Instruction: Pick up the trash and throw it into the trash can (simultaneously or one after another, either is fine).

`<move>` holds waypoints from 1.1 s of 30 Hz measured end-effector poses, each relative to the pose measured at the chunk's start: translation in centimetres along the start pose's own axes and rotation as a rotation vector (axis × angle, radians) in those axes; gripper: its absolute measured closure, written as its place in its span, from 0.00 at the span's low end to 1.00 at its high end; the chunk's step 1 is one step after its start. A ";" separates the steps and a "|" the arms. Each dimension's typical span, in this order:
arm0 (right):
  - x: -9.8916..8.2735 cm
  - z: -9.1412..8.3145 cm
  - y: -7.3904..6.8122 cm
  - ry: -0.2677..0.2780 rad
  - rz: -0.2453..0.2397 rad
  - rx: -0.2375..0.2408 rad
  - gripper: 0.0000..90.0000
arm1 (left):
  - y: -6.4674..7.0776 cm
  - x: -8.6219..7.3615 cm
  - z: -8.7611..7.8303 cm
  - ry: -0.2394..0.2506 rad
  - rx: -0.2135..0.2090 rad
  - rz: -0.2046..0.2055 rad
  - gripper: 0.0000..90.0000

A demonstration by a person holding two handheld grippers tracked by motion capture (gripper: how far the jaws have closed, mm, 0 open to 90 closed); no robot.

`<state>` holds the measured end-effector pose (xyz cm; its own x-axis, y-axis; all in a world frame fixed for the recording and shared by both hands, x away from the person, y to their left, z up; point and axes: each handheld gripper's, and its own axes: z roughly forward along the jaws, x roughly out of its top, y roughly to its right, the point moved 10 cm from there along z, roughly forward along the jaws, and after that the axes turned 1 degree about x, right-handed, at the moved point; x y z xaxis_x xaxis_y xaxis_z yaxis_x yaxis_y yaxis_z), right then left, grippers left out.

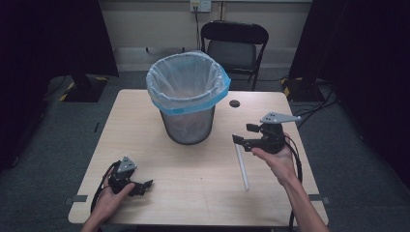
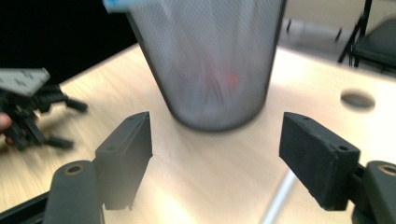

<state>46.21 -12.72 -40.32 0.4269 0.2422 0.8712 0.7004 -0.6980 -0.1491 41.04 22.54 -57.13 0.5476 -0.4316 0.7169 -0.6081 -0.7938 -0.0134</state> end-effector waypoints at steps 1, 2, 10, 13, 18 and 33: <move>-0.6 0.1 0.2 -0.007 0.003 -0.009 0.31 | 0.0 0.0 0.0 0.000 0.000 -0.001 0.03; -0.6 0.1 0.2 -0.007 0.003 -0.009 0.31 | 0.0 0.0 0.0 0.000 0.000 -0.001 0.03; -8.0 0.7 1.1 -0.097 0.053 -0.024 0.52 | 0.0 0.0 0.0 0.001 -0.001 0.003 0.03; -10.4 0.8 1.0 -0.141 0.060 -0.032 0.58 | 0.0 0.0 0.0 0.001 -0.001 0.004 0.03; -13.7 1.2 0.7 -0.206 0.071 -0.041 0.65 | 0.0 0.0 0.0 0.001 0.000 0.003 0.03; -16.5 2.1 1.2 -0.255 0.027 -0.111 0.77 | 0.0 0.0 0.0 0.001 0.000 0.003 0.03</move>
<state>41.18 -16.10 -55.90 0.5847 0.3744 0.7197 0.6258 -0.7727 -0.1063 41.06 22.54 -57.12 0.5451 -0.4335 0.7176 -0.6099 -0.7923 -0.0153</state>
